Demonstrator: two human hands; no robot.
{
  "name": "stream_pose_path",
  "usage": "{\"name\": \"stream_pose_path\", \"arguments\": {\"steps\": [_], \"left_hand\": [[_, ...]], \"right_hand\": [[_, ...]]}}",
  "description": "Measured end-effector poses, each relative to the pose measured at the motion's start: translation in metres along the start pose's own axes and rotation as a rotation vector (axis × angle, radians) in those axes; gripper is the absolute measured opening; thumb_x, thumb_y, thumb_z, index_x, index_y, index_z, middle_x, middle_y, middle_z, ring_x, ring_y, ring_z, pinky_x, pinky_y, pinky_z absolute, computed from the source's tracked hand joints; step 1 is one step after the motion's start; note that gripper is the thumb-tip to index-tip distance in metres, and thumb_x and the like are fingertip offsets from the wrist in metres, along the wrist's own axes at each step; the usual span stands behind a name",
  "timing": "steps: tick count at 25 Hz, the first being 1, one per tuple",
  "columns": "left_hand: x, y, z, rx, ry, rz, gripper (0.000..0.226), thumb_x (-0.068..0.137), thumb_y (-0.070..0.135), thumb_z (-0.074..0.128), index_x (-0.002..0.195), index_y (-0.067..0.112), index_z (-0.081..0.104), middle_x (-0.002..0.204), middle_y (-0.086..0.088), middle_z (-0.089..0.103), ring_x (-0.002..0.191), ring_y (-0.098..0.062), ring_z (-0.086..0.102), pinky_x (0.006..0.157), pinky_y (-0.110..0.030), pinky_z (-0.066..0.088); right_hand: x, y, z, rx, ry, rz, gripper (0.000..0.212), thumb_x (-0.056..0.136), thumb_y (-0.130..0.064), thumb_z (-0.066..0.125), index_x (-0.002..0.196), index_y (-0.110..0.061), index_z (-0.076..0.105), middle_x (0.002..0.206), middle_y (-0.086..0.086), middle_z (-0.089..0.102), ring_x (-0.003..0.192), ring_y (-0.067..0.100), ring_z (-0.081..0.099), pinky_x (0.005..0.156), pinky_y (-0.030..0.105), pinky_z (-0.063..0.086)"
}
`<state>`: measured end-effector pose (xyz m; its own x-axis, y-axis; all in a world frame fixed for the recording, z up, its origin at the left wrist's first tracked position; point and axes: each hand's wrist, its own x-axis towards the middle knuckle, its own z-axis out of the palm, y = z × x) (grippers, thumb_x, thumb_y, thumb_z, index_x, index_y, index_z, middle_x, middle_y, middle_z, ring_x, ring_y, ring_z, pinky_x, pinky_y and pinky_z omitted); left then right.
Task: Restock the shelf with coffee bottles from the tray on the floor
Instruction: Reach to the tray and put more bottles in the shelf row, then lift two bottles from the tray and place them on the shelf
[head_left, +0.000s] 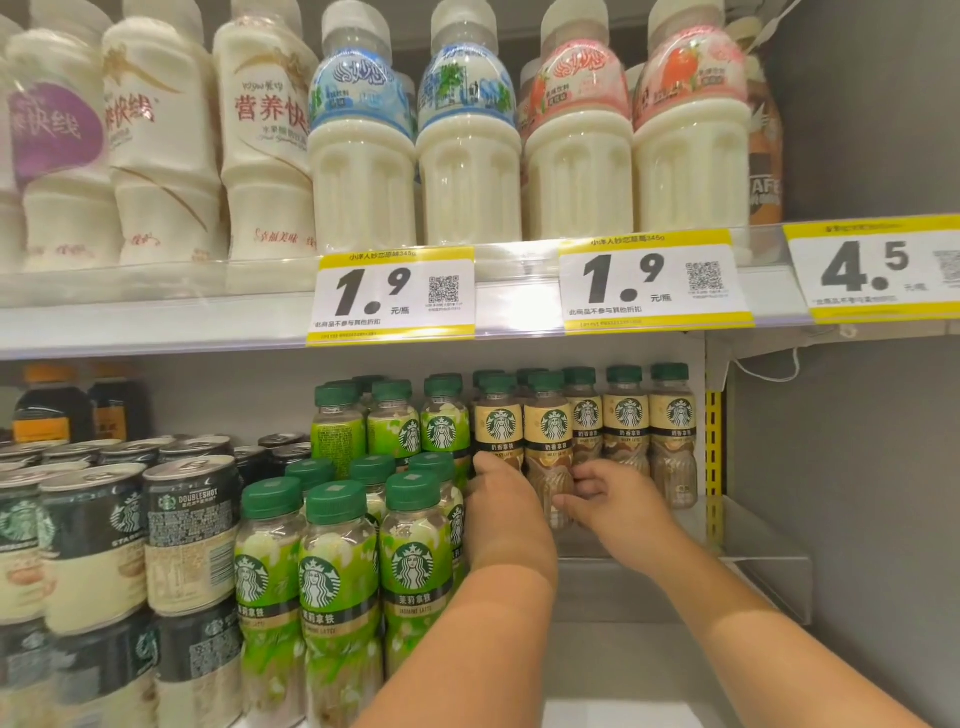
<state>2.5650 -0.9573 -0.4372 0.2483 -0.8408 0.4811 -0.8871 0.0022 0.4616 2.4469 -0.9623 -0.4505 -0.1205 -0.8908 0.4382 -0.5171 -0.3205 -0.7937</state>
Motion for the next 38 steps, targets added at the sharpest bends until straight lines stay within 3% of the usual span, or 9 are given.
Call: {"name": "stream_pose_path", "arguments": {"steps": [8,11,14,18,22,26,30,33,38], "left_hand": [[-0.003,-0.005,0.000,-0.125,-0.046,0.017,0.022,0.100,0.007,0.041,0.122,0.007,0.042,0.118,-0.010,0.063,0.105,-0.024,0.067,0.079,-0.027,0.054],[-0.015,-0.009,-0.016,-0.232,-0.148,0.083,0.038,0.095,0.005,0.047,0.133,0.008,0.042,0.128,-0.011,0.055,0.114,-0.027,0.058,0.081,-0.027,0.042],[-0.019,-0.011,-0.026,-0.137,-0.218,0.121,0.049,0.093,0.005,0.050,0.139,0.002,0.033,0.135,-0.015,0.049,0.119,-0.029,0.054,0.091,-0.030,0.045],[-0.033,-0.014,-0.044,0.077,-0.342,0.247,0.060,0.094,0.004,0.052,0.145,-0.003,0.020,0.146,-0.019,0.035,0.130,-0.031,0.046,0.100,-0.034,0.044],[-0.054,-0.017,-0.064,0.157,-0.465,0.391,0.061,0.090,0.000,0.053,0.145,0.003,0.025,0.146,-0.016,0.034,0.134,-0.034,0.038,0.104,-0.042,0.041],[-0.086,-0.036,-0.080,0.269,-0.445,0.690,0.055,0.092,0.008,0.051,0.143,0.005,0.031,0.141,-0.018,0.040,0.128,-0.036,0.040,0.102,-0.047,0.043],[-0.111,-0.069,-0.098,0.372,-0.382,0.841,0.045,0.097,0.027,0.047,0.136,0.008,0.038,0.136,-0.017,0.045,0.126,-0.037,0.042,0.102,-0.049,0.039],[-0.129,-0.106,-0.110,0.413,-0.330,0.924,0.062,0.098,0.045,0.040,0.146,0.008,0.029,0.146,-0.017,0.038,0.137,-0.037,0.032,0.113,-0.053,0.027],[-0.154,-0.170,-0.123,0.391,-0.297,0.968,0.077,0.097,0.060,0.027,0.155,0.013,0.011,0.162,-0.015,0.013,0.149,-0.036,0.008,0.118,-0.059,0.011]], "right_hand": [[-0.011,-0.003,0.000,-0.101,0.027,-0.050,0.030,0.085,-0.020,0.075,0.113,-0.015,0.069,0.083,-0.011,0.069,0.077,0.000,0.063,0.071,0.015,0.050],[-0.017,-0.009,-0.007,-0.227,0.010,-0.035,0.037,0.086,-0.022,0.073,0.122,-0.015,0.066,0.108,0.003,0.071,0.091,0.011,0.063,0.084,0.024,0.050],[-0.028,-0.013,-0.019,-0.490,-0.044,-0.073,0.053,0.091,-0.036,0.065,0.140,-0.020,0.051,0.135,0.002,0.059,0.119,0.017,0.057,0.099,0.030,0.046],[-0.051,-0.023,-0.041,-0.771,-0.106,-0.088,0.059,0.094,-0.042,0.056,0.148,-0.026,0.037,0.149,-0.003,0.047,0.133,0.019,0.047,0.108,0.037,0.042],[-0.081,-0.035,-0.058,-0.942,-0.156,-0.020,0.063,0.096,-0.051,0.047,0.152,-0.031,0.026,0.159,-0.005,0.031,0.144,0.021,0.032,0.115,0.038,0.032],[-0.126,-0.043,-0.068,-1.015,-0.152,0.033,0.072,0.094,-0.061,0.040,0.155,-0.032,0.014,0.164,-0.005,0.017,0.150,0.019,0.017,0.120,0.038,0.020],[-0.175,-0.058,-0.066,-1.088,-0.093,0.031,0.076,0.093,-0.067,0.033,0.155,-0.027,0.017,0.162,0.000,0.024,0.149,0.023,0.021,0.119,0.039,0.024],[-0.215,-0.070,-0.054,-1.088,-0.066,0.033,0.076,0.094,-0.065,0.032,0.156,-0.026,0.015,0.164,-0.001,0.018,0.151,0.022,0.013,0.122,0.039,0.017],[-0.285,-0.092,-0.023,-1.071,-0.029,0.059,0.074,0.096,-0.064,0.028,0.157,-0.028,0.008,0.166,-0.004,0.002,0.153,0.017,-0.002,0.122,0.037,0.005]]}}
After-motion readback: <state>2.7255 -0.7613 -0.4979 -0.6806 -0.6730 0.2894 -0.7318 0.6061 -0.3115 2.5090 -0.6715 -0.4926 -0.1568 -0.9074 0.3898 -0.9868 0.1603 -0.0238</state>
